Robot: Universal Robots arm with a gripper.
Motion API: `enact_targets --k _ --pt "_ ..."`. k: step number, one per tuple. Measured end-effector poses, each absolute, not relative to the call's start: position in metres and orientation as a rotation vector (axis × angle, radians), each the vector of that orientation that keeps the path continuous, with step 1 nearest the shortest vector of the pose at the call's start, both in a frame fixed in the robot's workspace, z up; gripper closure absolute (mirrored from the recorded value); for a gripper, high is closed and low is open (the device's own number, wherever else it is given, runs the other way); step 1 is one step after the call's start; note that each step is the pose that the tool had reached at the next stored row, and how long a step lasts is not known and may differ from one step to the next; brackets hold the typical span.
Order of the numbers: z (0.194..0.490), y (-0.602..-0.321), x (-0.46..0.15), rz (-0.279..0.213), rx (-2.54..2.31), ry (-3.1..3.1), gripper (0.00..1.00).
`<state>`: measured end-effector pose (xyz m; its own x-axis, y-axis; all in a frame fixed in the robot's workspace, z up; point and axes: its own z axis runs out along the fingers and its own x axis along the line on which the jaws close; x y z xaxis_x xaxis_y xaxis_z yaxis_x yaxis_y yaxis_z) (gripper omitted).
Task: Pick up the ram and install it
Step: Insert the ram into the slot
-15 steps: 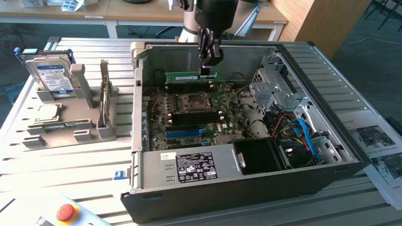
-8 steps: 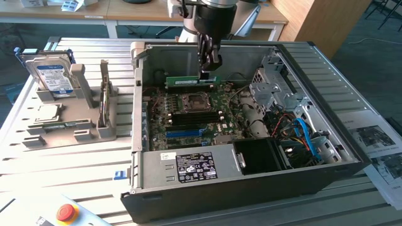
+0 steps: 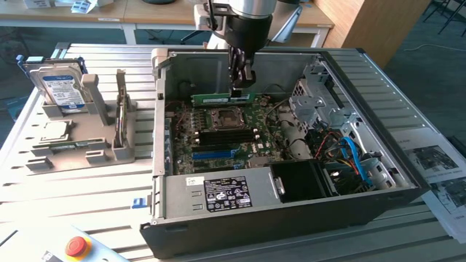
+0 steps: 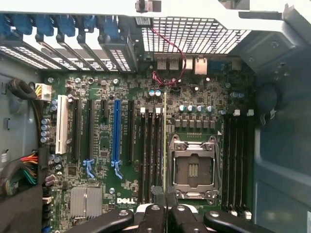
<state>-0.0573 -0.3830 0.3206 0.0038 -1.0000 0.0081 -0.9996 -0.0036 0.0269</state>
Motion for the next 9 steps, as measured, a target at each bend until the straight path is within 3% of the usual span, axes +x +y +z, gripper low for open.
enact_targets --k 9 --pt "0.3206 -0.383 -0.0495 -0.022 2.207 -2.199 0.88"
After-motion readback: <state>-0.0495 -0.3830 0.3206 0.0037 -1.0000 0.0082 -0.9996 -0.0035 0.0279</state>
